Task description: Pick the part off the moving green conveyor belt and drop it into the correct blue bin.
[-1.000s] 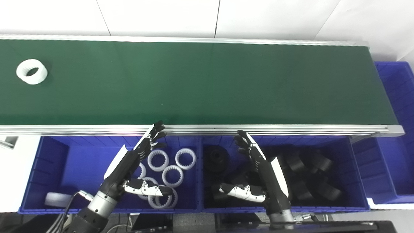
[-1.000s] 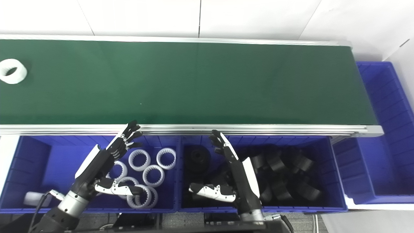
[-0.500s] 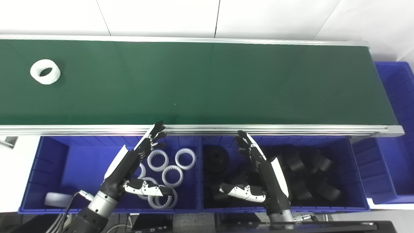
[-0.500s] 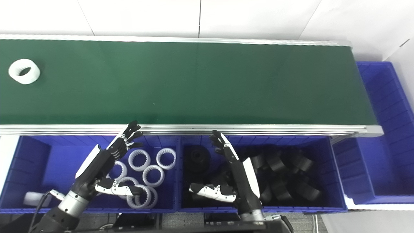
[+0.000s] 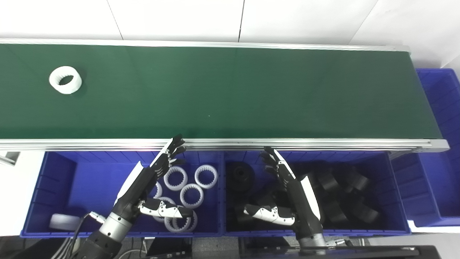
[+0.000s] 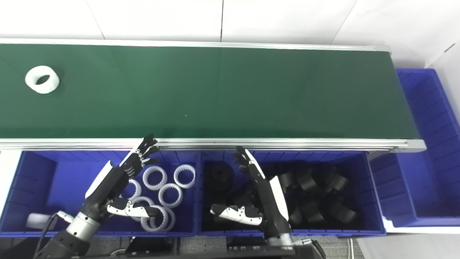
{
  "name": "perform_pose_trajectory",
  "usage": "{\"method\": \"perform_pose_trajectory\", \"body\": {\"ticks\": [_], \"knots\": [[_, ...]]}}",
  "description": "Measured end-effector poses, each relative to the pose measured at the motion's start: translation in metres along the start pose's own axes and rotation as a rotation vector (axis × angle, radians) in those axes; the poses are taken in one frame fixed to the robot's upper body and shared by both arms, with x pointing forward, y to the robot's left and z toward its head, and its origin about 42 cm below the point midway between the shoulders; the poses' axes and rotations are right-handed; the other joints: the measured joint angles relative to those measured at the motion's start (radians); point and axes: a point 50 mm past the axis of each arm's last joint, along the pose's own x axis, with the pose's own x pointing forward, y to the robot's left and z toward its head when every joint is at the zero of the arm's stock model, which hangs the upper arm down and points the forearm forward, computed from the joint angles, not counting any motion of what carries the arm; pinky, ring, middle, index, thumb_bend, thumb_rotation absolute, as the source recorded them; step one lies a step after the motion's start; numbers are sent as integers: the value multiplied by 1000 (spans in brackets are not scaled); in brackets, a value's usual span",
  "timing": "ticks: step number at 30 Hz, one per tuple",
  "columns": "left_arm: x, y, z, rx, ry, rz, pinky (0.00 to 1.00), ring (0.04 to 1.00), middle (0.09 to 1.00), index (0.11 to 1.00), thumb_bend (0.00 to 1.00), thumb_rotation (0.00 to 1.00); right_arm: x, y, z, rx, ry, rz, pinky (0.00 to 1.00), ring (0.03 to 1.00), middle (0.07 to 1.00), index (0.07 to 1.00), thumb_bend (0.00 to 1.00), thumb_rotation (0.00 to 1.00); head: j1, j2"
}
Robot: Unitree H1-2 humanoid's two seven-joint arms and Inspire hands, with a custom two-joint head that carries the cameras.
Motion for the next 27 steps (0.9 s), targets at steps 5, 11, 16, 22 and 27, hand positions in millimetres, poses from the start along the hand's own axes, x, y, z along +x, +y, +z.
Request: {"method": "perform_pose_trajectory", "body": {"ticks": [5, 11, 16, 22, 27], "knots": [[-1, -13, -7, 2, 30, 19, 789, 885, 949, 974, 858, 203, -9, -4, -19, -13, 33, 26, 795, 882, 889, 948, 884, 447, 134, -103], [7, -6, 7, -13, -33, 63, 766, 864, 929, 937, 891, 206, -5, -13, -28, -24, 32, 14, 792, 879, 882, 947, 903, 450, 191, -155], [31, 25, 19, -9, -121, 148, 758, 866, 923, 930, 899, 252, 1, -11, -31, -15, 27, 0, 808, 890, 876, 942, 911, 467, 206, -186], [53, 61, 37, 135, -187, 161, 791, 902, 958, 957, 810, 425, 0, -10, -35, -38, 31, -19, 824, 878, 860, 939, 904, 474, 206, -195], [57, 76, 46, 195, -206, 191, 855, 948, 992, 983, 747, 461, 4, -11, -34, -52, 7, -44, 786, 845, 837, 924, 899, 491, 201, -194]]}}
